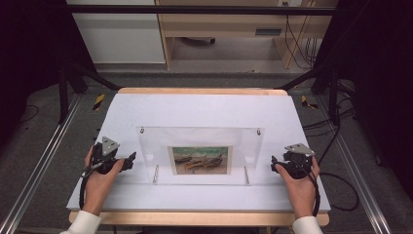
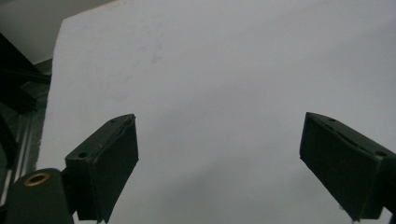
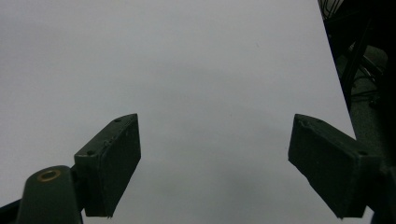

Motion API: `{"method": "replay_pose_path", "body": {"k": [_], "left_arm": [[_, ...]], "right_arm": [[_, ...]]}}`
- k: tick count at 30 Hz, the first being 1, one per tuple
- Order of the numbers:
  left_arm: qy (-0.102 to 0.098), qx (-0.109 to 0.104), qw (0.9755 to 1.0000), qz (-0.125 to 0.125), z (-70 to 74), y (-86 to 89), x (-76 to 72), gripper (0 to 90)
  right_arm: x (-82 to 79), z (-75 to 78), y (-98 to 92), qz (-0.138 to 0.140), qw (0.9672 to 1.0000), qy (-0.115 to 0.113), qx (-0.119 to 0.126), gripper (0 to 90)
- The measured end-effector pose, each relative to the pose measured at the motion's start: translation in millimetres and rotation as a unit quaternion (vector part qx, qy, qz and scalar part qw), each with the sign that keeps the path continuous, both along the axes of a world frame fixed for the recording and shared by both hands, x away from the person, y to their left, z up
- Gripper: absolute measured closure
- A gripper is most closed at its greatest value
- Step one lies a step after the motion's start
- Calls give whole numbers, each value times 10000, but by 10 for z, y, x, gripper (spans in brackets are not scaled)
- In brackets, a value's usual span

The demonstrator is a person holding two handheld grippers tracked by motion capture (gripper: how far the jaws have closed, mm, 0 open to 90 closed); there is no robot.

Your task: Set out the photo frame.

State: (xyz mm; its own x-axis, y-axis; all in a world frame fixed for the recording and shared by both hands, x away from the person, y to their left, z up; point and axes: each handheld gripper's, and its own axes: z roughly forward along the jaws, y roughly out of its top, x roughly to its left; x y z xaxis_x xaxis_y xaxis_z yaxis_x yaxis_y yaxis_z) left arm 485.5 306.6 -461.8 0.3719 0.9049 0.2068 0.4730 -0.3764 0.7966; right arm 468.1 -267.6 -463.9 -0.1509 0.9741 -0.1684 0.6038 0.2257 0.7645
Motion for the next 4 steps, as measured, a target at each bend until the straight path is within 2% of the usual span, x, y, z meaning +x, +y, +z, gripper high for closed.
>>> {"method": "replay_pose_path", "body": {"k": [1, 4], "left_arm": [[-21, 26, 10000, 12, -4, 9, -9, 108], [-58, -107, 9999, 23, -2, 32, -22, 106]], "right_arm": [[-13, 6, 14, -48, 9999, 20, 118, 171], [-46, 25, 6, 34, 9998, -115, 185, 185]]}}
